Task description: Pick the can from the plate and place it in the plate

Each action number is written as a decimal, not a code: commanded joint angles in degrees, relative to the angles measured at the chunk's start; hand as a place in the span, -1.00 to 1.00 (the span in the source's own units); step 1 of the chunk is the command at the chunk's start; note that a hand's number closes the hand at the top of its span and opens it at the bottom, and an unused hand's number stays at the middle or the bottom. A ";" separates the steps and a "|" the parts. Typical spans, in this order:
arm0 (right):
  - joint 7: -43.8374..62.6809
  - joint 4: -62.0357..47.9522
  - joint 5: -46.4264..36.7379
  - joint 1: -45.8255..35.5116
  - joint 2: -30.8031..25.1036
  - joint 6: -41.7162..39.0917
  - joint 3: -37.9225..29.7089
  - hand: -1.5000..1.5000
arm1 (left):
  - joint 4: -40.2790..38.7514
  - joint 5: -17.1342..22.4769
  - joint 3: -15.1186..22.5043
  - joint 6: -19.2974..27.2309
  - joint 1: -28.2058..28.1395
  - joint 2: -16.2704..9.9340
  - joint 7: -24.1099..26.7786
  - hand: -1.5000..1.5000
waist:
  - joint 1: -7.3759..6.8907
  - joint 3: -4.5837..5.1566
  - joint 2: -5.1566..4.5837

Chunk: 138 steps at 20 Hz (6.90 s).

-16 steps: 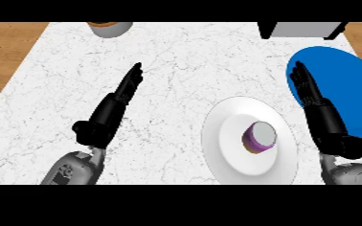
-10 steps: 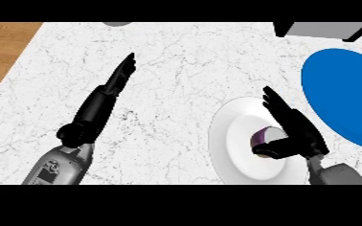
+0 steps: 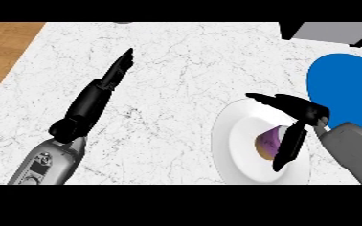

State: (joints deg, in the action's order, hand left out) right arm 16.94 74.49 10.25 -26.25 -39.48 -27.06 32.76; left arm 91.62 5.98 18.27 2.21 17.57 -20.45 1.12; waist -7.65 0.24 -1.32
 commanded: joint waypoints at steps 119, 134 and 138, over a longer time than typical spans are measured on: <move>61.96 -24.71 -80.40 -33.34 29.03 34.83 -15.98 1.00 | -0.28 -3.10 -16.73 -12.55 -6.78 0.75 1.85 0.00 | 8.38 -0.22 1.32; 45.61 -22.75 -84.09 -18.20 15.45 45.12 -30.44 1.00 | 1.00 -6.02 -15.28 -10.94 -7.13 3.94 0.90 0.00 | 7.98 -0.24 1.29; 41.30 -28.14 -78.06 -15.20 16.50 49.68 -36.98 1.00 | 4.06 -4.29 -16.18 -12.09 -7.76 3.36 -0.62 0.00 | 7.35 -0.29 1.14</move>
State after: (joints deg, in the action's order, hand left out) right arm 58.04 48.50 -71.79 -44.26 -22.81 18.41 0.60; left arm 95.17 1.35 2.57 -9.52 9.77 -17.22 0.46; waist -0.16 -0.03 -0.14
